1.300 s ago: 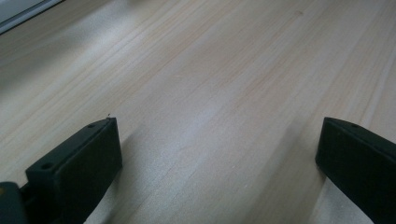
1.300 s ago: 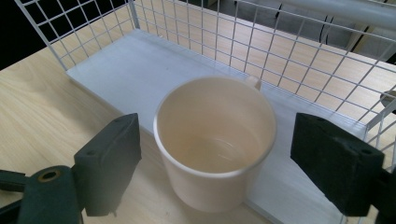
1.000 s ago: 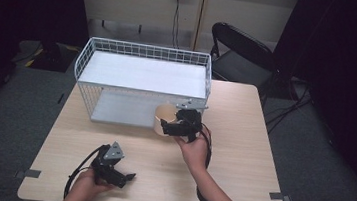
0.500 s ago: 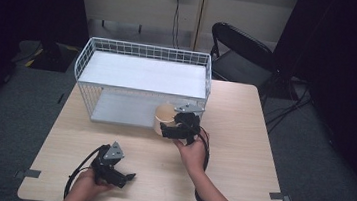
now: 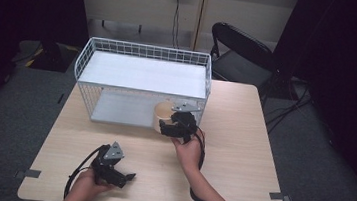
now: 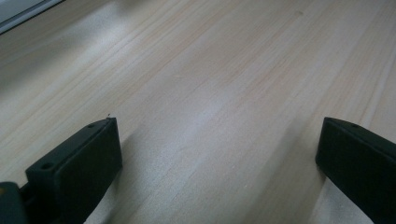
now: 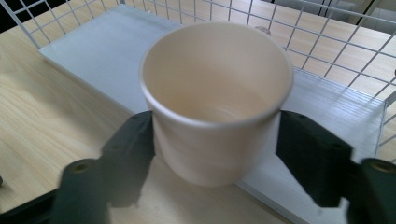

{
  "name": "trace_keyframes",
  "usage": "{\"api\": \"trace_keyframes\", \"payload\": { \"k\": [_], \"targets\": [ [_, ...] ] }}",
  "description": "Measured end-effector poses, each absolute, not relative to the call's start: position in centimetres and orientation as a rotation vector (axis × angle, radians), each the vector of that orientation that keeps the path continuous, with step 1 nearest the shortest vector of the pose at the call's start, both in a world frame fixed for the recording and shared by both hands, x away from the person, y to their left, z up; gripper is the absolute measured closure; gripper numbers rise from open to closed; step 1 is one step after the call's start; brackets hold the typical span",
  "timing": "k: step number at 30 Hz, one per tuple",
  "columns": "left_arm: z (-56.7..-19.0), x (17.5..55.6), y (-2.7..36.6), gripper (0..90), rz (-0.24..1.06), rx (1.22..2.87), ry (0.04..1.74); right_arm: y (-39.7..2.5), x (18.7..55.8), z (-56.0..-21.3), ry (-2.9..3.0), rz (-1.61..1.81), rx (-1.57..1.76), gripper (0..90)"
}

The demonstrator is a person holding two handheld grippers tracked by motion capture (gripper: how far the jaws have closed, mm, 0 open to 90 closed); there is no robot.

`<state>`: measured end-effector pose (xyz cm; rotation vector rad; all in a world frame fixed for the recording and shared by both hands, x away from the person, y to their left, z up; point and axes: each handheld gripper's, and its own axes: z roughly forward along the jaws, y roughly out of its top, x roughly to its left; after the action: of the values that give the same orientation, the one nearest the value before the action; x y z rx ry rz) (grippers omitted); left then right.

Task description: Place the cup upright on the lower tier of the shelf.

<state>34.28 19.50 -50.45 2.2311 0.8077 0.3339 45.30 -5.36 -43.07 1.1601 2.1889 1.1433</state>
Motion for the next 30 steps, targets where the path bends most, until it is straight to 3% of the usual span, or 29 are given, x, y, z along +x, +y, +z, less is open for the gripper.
{"api": "trace_keyframes", "payload": {
  "k": [30],
  "targets": [
    [-50.46,34.30,19.47,0.0,0.333,2.230,0.809,-5.21,45.81,-43.64,2.162,1.123,1.167,46.4]
  ]
}}
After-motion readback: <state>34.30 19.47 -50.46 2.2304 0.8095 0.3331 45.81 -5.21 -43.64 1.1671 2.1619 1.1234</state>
